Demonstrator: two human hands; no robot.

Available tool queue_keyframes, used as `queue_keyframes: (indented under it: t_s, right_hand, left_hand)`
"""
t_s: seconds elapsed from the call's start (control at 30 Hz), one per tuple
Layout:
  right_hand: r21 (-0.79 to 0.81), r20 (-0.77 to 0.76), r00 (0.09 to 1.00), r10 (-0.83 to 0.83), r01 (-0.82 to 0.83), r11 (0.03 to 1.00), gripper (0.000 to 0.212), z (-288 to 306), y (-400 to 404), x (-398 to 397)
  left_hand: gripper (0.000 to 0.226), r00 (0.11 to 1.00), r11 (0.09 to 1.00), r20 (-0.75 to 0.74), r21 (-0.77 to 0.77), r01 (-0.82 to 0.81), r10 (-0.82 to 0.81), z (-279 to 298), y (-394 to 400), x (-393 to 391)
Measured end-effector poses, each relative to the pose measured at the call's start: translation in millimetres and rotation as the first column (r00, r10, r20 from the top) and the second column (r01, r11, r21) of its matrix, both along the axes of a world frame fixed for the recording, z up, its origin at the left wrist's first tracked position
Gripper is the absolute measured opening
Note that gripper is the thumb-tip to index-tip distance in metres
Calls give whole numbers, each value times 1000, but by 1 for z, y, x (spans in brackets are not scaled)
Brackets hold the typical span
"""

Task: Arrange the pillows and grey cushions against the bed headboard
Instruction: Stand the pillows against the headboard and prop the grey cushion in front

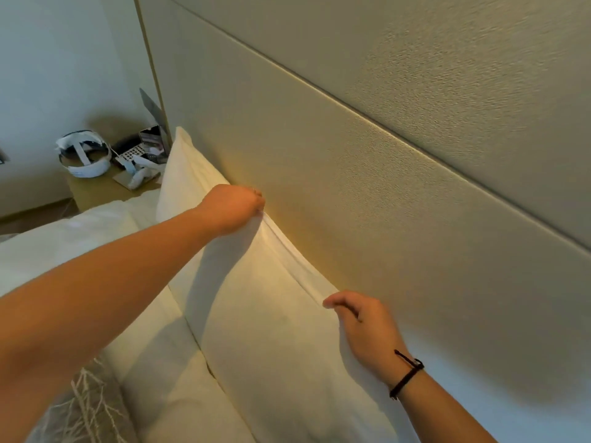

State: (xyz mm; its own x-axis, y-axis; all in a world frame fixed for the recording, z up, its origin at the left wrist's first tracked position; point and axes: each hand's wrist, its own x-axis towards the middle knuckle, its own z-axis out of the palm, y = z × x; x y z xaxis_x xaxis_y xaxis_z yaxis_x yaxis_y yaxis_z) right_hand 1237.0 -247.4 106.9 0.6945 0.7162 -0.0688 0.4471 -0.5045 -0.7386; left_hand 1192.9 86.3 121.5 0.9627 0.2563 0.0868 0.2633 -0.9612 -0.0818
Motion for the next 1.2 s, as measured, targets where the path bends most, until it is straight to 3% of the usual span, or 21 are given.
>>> queue_keyframes:
  t_s: [0.07, 0.17, 0.23, 0.3, 0.4, 0.53, 0.73, 0.87, 1.0, 1.2]
  right_hand:
    - [-22, 127, 992, -26, 30, 999, 27, 4, -4, -4]
    - [-255, 241, 970, 19, 44, 966, 30, -4, -14, -12]
    - [-376, 290, 954, 74, 42, 926, 29, -9, -26, -18]
    - [-369, 370, 922, 112, 36, 929, 35, -9, -40, -26]
    - [-337, 414, 908, 59, 93, 937, 59, -8, -62, -38]
    - [-462, 362, 931, 44, 138, 876, 72, -16, -83, -53]
    - [-550, 511, 852, 114, 223, 805, 65, -21, -104, -60]
    - [-552, 520, 838, 166, 181, 814, 54, -24, -120, -66]
    - [-526, 516, 840, 167, 157, 836, 37, -22, -119, -65]
    - [-490, 542, 828, 147, 169, 855, 33, -14, -118, -49]
  left_hand:
    - [15, 998, 998, 24, 31, -51, 50, -5, -22, 1]
    - [26, 992, 993, 74, -72, -97, 102, -27, -56, -7]
    - [32, 994, 974, 91, -222, -37, 59, -39, -75, -17]
    - [36, 997, 943, 51, -323, 76, -62, -48, -91, -30]
    - [52, 959, 937, -89, -251, 241, -271, -54, -107, -52]
    - [39, 908, 923, -174, -136, 361, -381, -52, -115, -63]
    - [58, 901, 921, -272, 100, 375, -338, -44, -124, -60]
    - [55, 902, 957, -358, 65, 283, -243, -44, -132, -60]
    - [23, 915, 962, -324, 44, 268, -241, -36, -138, -54]
    - [23, 977, 970, -147, 165, 176, -153, -34, -145, -46]
